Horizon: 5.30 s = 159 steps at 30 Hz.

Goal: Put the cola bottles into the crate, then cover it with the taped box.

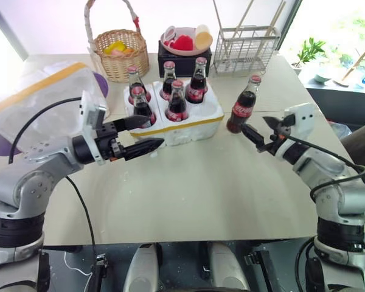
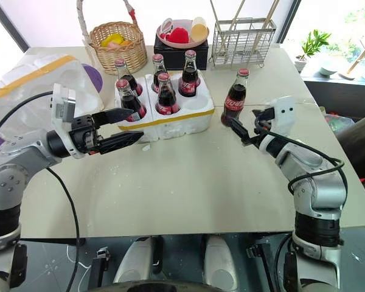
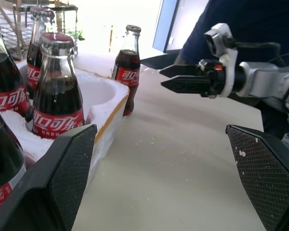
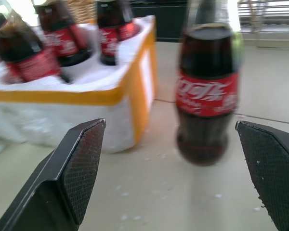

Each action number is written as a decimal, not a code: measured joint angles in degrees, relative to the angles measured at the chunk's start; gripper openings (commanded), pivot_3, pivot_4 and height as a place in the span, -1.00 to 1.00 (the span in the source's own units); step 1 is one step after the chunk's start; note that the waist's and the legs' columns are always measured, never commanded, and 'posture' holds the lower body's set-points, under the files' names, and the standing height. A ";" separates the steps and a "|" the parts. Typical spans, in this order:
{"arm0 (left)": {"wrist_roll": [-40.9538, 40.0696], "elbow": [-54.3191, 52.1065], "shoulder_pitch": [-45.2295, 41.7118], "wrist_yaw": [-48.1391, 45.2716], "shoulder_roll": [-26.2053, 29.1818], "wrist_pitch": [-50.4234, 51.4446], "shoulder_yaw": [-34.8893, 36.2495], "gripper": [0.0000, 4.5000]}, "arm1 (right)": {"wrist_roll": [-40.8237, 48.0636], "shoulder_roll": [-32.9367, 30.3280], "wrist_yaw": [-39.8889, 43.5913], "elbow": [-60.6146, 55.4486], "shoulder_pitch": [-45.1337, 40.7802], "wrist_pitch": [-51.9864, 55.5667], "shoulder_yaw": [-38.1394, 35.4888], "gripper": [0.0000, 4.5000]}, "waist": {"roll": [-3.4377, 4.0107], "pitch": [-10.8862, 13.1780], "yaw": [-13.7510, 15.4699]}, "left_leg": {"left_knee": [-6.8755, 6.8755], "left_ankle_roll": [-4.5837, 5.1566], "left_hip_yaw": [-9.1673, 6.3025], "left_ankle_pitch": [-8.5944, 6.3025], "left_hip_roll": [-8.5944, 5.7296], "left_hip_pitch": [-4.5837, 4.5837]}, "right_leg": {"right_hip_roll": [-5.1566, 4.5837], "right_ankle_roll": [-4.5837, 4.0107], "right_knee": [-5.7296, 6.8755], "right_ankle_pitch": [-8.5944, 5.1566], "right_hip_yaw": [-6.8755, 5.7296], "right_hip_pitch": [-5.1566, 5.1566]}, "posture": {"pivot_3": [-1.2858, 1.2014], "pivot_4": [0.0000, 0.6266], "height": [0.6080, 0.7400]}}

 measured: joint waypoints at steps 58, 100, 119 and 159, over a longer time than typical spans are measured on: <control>0.65 -2.38 4.16 1.10 2.58 -1.26 3.18 1.00 | -11.05 9.52 4.67 31.15 -23.63 -18.94 18.66 0.95 | 0.15 0.10 -0.89 | -0.05 0.00 0.09 0.01 -0.01 -0.16 | 0.00 0.31 0.05 0.16 0.11 -0.21 | 0.03 -0.52 1.00; 70.70 96.31 -45.97 -26.52 30.59 -46.04 -21.93 1.00 | 36.79 -28.28 22.02 -13.97 -8.73 18.49 -9.57 0.95 | -0.18 0.07 0.39 | -0.04 -0.01 0.47 -0.02 0.21 -0.38 | -0.02 0.07 -0.03 0.13 0.15 -0.60 | 0.03 -0.52 1.00; 76.15 98.61 -53.92 -34.72 24.95 -34.58 -23.74 1.00 | 40.52 -28.92 10.91 -17.09 -0.09 15.85 -13.82 0.95 | -0.31 0.05 0.46 | 0.03 0.00 0.43 -0.02 0.20 -0.42 | 0.00 0.22 0.01 0.21 0.15 -0.59 | 0.03 -0.52 1.00; 73.77 98.81 -50.77 -29.38 24.00 -30.09 -19.12 -0.31 | 43.51 -33.28 15.77 -16.31 -0.78 12.62 -11.41 1.00 | -0.35 0.03 0.47 | 0.11 0.01 0.44 -0.01 0.19 -0.37 | 0.01 0.32 0.12 0.27 0.15 -0.55 | 0.03 -0.52 1.00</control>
